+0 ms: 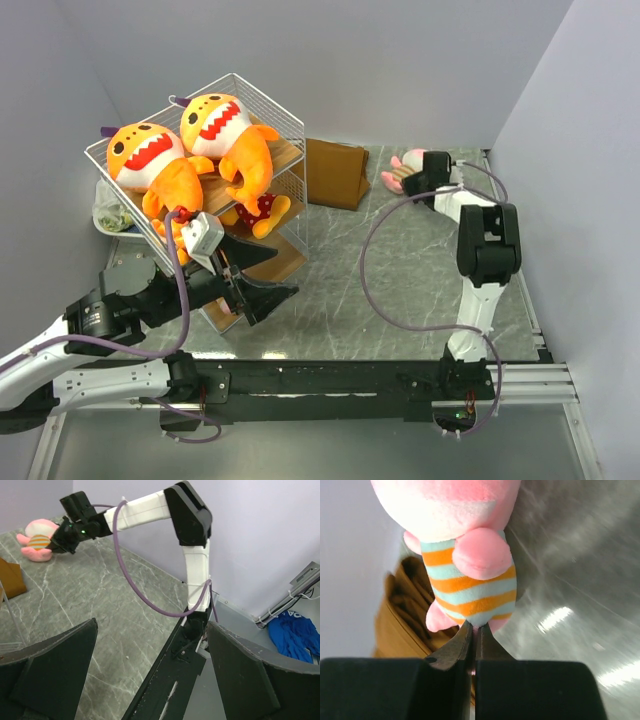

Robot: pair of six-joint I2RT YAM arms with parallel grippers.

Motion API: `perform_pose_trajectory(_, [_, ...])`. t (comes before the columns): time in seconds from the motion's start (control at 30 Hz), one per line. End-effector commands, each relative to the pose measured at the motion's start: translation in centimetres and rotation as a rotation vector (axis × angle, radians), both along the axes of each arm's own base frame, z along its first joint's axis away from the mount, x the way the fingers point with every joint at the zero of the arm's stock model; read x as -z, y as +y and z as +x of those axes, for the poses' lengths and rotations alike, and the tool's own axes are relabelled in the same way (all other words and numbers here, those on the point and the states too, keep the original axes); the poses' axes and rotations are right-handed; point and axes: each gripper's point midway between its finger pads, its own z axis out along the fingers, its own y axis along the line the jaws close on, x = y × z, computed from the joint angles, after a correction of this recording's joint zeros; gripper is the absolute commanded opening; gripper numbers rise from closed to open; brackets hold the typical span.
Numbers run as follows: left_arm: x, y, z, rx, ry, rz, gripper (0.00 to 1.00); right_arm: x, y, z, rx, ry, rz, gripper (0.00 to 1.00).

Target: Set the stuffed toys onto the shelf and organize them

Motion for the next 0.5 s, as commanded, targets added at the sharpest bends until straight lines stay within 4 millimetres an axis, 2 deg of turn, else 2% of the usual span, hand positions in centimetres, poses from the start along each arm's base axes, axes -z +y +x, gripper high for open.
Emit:
perform_pose_trajectory(0.0, [-2.4, 0.4, -0.3, 0.007, -0.021, -0.054, 0.96, -6.4, 1.4, -2.6, -0.199, -0.131, -0.088, 0.00])
perform_pose_trajectory(0.03, [-2.5, 0.5, -0.4, 0.011, -0.023, -0.058, 0.96, -5.2, 1.5, -4.2, -0.221, -0.091, -0.103, 0.00])
perform_pose_trajectory(0.07, [-2.4, 0.5, -0.5, 0.015, -0.022, -0.060, 0.97, -6.1, 1.4, -5.9, -0.250, -0.079, -0.140, 0.00])
perform_pose_trajectory(0.1, [-2.5, 0.5, -0.5, 0.016, -0.023, -0.066, 0.96, -5.9, 1.5, -7.1, -0.268, -0.061, -0.158, 0.00])
perform_pose_trajectory(0.13, [-2.5, 0.5, -0.6, 0.016, -0.024, -0.069, 0.97, -5.8, 1.5, -9.3, -0.290, -0.046, -0.194, 0.00])
perform_pose_trajectory(0.2, [-2.6, 0.7, -0.6, 0.013, -0.029, -0.075, 0.96, -4.9, 1.4, -12.2, -0.319, -0.004, -0.222, 0.00])
perform_pose_trajectory(0.27, [-2.7, 0.7, -0.5, 0.010, -0.031, -0.074, 0.97, -3.8, 1.2, -16.2, -0.359, 0.042, -0.236, 0.00])
perform_pose_trajectory(0.3, [-2.7, 0.7, -0.5, 0.012, -0.036, -0.070, 0.96, -3.5, 1.6, -17.5, -0.383, 0.041, -0.230, 0.00])
perform_pose_trajectory(0.33, [-2.6, 0.8, -0.4, 0.006, -0.037, -0.066, 0.96, -2.8, 2.7, -19.9, -0.452, 0.041, -0.208, 0.00])
perform_pose_trajectory(0.4, [-2.8, 0.8, -0.4, 0.007, -0.044, -0.063, 0.96, -2.0, 3.8, -22.2, -0.519, 0.060, -0.203, 0.00])
perform_pose_trajectory(0.43, [-2.8, 0.9, -0.3, -0.001, -0.047, -0.061, 0.96, -1.5, 4.2, -24.2, -0.569, 0.089, -0.214, 0.00])
perform_pose_trajectory(0.47, [-2.9, 0.9, -0.3, 0.000, -0.049, -0.060, 0.96, -1.4, 5.4, -25.4, -0.621, 0.096, -0.218, 0.00])
